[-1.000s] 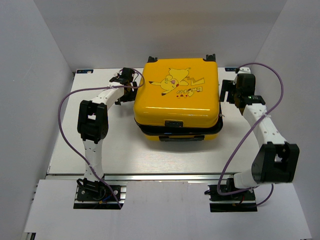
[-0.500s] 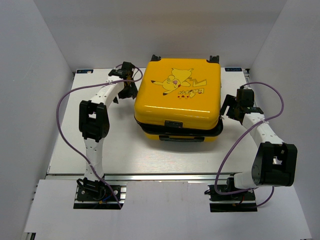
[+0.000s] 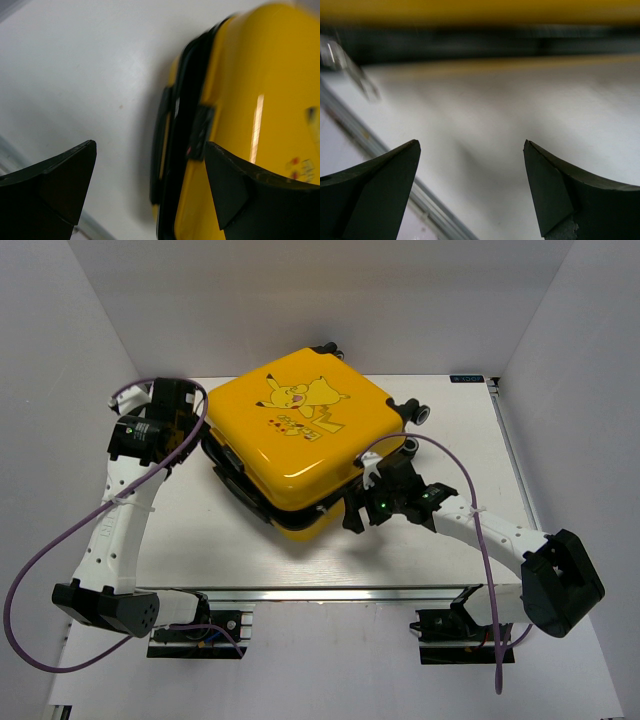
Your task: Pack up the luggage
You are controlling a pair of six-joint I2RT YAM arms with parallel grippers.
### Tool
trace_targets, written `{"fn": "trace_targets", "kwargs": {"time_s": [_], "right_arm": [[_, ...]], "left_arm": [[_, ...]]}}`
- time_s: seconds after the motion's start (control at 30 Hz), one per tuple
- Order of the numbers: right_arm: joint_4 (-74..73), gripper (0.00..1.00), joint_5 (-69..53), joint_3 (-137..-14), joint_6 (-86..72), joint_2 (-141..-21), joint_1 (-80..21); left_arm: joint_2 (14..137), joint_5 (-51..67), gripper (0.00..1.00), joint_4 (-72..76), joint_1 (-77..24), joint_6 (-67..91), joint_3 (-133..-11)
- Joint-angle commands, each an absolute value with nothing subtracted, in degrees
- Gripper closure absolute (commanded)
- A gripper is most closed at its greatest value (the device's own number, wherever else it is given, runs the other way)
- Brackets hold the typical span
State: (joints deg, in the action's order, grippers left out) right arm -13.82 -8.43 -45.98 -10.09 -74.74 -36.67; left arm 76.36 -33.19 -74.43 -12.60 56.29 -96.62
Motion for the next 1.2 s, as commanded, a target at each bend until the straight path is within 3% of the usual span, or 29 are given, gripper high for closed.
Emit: {"fn": "trace_targets", "kwargs": {"time_s": [0.0, 0.13, 0.23, 0.4, 0.63, 0.8, 1.03, 1.13, 1.17], "right_arm": [[-17.57, 0.11, -15.57, -48.6, -5.65, -73.31, -38.06], [-17.14, 0.11, 3.62, -48.69, -5.97, -65.67, -36.13], [-17.84, 0.11, 10.26, -52.81, -10.71, -66.17, -32.79], [-17.84, 0.11, 7.74, -60.72, -12.57, -71.44, -27.25], [-15.73, 0.11, 5.01, -72.55, -10.99, -73.55, -21.63], [-18.27, 0.11, 6.33, -88.39, -9.85, -86.99, -18.55], [-21.53, 0.11, 5.36, -107.91, -2.91, -103.96, -13.81], [-22.85, 0.11, 5.01, -113.88, -0.97, -110.2, -12.31], [-22.16, 0.11, 4.66, -114.86, -0.27, -112.91, -11.78]], "left_arm": [[76.21, -30.51, 0.02, -80.86, -12.92, 63.89, -87.65], [70.51, -26.81, 0.02, -80.95, -12.92, 68.71, -77.8], [66.55, -25.23, 0.02, -80.51, -12.92, 73.63, -71.03], [64.16, -24.09, 0.02, -77.97, -12.3, 77.96, -62.85], [70.21, -14.87, 0.02, -53.22, -11.78, 66.03, -59.49], [82.08, -14.24, 0.02, -53.18, -8.97, 61.8, -64.69], [85.34, -5.9, 0.03, -41.94, -4.93, 60.29, -53.64], [87.71, -3.09, 0.11, -35.0, -4.4, 59.59, -50.11], [88.32, -2.47, 0.23, -30.28, -4.39, 59.24, -48.71]]}}
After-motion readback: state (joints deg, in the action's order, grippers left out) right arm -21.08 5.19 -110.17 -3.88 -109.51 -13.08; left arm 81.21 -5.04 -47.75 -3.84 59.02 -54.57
